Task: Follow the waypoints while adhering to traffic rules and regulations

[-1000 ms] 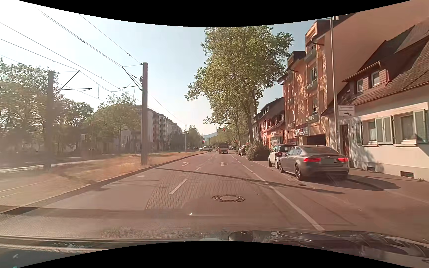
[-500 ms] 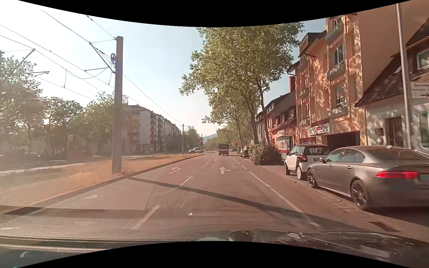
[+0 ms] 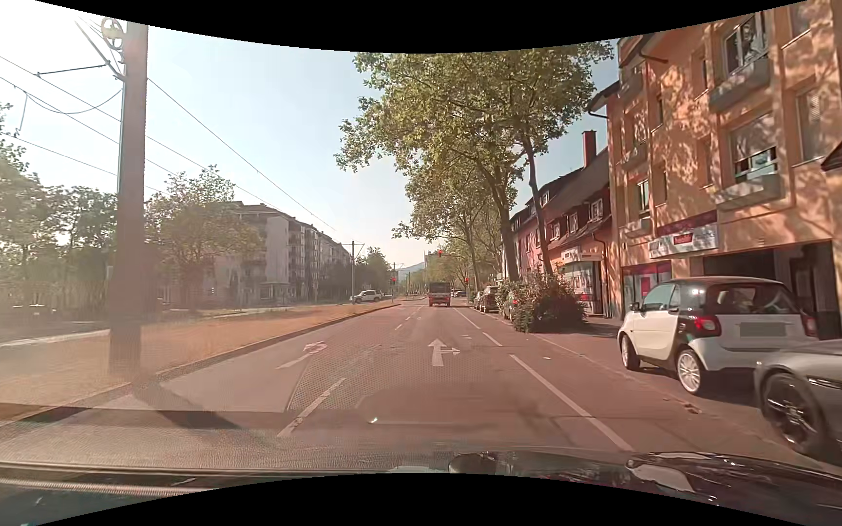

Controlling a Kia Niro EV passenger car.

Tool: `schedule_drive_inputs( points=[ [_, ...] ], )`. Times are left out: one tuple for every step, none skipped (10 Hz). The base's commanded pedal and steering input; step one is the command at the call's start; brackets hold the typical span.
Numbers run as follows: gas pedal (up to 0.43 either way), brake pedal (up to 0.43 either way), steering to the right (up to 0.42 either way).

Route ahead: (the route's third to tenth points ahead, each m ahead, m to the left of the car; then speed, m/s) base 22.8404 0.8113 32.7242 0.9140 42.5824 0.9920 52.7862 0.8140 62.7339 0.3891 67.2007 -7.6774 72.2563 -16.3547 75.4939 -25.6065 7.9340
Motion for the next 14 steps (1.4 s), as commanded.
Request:
schedule_drive_inputs(
  points=[
    [0.0,0.0,0.001],
    [0.0,0.0,0.002],
    [0.0,0.0,0.004],
    [0.0,0.0,0.004],
    [0.0,0.0,0.003],
    [0.0,0.0,0.003],
    [0.0,0.0,0.003],
    [0.0,0.0,0.003],
    [0.0,0.0,0.003],
    [0.0,0.0,0.002],
    [0.0,0.0,0.002],
    [0.0,0.0,0.002],
    [0.0,0.0,0.0],
    [0.0,0.0,-0.002]
  ],
)
